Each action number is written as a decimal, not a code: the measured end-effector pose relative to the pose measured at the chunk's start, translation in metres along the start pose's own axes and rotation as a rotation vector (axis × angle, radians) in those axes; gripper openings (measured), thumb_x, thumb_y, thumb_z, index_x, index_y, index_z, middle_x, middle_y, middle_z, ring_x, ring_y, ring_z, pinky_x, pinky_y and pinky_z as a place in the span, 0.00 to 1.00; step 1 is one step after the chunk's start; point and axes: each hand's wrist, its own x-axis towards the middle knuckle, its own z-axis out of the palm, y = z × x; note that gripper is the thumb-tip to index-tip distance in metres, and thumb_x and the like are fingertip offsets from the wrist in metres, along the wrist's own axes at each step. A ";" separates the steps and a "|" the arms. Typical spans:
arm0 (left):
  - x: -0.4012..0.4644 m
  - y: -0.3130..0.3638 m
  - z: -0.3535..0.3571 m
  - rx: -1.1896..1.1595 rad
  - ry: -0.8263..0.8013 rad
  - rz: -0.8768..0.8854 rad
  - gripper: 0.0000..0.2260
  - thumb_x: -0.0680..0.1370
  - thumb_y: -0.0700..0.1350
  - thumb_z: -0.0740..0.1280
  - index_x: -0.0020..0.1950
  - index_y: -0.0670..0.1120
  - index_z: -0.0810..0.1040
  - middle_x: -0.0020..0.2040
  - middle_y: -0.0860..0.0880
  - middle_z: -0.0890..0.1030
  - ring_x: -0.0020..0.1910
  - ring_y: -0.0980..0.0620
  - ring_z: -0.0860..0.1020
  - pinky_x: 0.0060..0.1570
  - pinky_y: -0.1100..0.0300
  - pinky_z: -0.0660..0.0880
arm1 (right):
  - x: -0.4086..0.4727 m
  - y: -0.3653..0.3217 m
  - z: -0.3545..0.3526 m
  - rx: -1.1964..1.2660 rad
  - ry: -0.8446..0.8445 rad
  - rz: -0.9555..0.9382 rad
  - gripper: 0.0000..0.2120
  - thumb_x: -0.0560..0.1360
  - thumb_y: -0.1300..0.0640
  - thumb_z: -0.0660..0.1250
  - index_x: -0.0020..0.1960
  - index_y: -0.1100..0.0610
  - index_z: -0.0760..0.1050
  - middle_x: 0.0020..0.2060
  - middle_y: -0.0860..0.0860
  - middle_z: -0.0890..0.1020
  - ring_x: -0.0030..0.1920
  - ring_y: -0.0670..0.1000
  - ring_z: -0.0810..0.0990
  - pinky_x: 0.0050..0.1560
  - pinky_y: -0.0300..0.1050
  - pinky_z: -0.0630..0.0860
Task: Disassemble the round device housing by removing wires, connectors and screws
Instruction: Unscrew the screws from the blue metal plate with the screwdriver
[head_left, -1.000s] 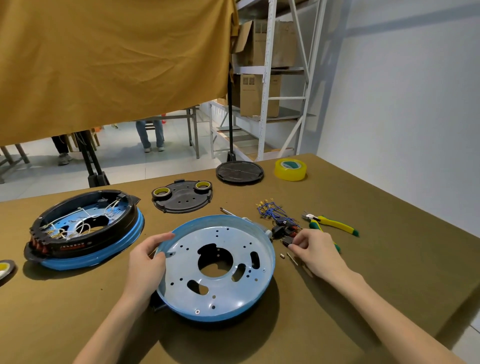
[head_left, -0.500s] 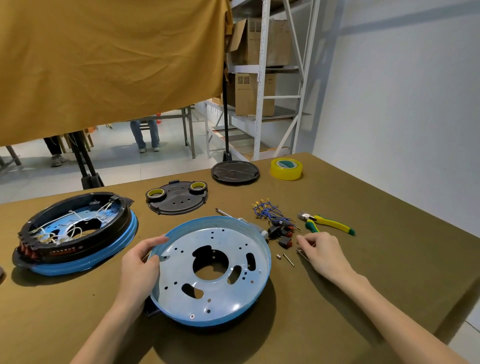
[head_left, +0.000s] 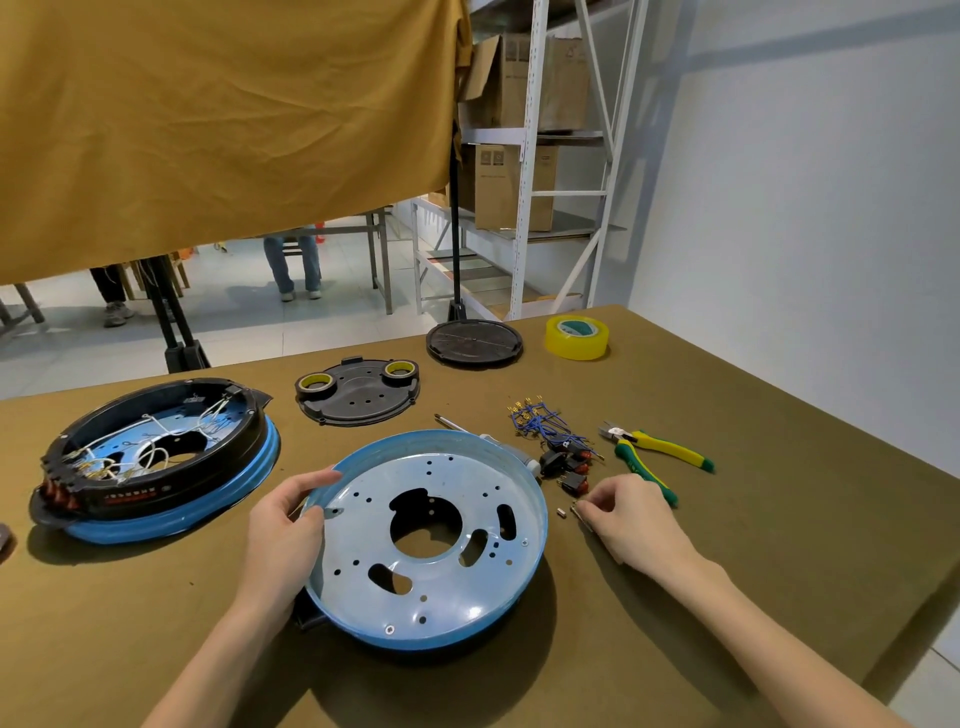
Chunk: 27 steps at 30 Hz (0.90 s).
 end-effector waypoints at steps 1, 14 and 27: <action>0.000 0.000 0.000 -0.004 0.000 0.001 0.21 0.80 0.29 0.60 0.58 0.51 0.82 0.64 0.50 0.79 0.62 0.46 0.77 0.43 0.53 0.77 | -0.001 -0.003 0.000 0.004 0.024 -0.020 0.05 0.78 0.50 0.71 0.46 0.50 0.83 0.37 0.45 0.82 0.38 0.42 0.78 0.37 0.40 0.71; -0.001 -0.003 0.001 -0.041 -0.001 -0.008 0.19 0.81 0.30 0.61 0.57 0.53 0.82 0.62 0.53 0.76 0.58 0.53 0.74 0.41 0.60 0.75 | 0.001 -0.009 -0.006 0.018 0.213 -0.092 0.03 0.77 0.50 0.72 0.45 0.46 0.85 0.40 0.41 0.79 0.43 0.46 0.78 0.41 0.46 0.74; 0.001 -0.006 0.002 -0.056 -0.007 -0.009 0.19 0.81 0.30 0.60 0.57 0.52 0.82 0.62 0.53 0.76 0.62 0.50 0.73 0.42 0.58 0.74 | 0.006 0.005 -0.015 0.041 0.193 -0.082 0.07 0.81 0.53 0.67 0.53 0.49 0.85 0.43 0.44 0.82 0.41 0.42 0.78 0.40 0.43 0.74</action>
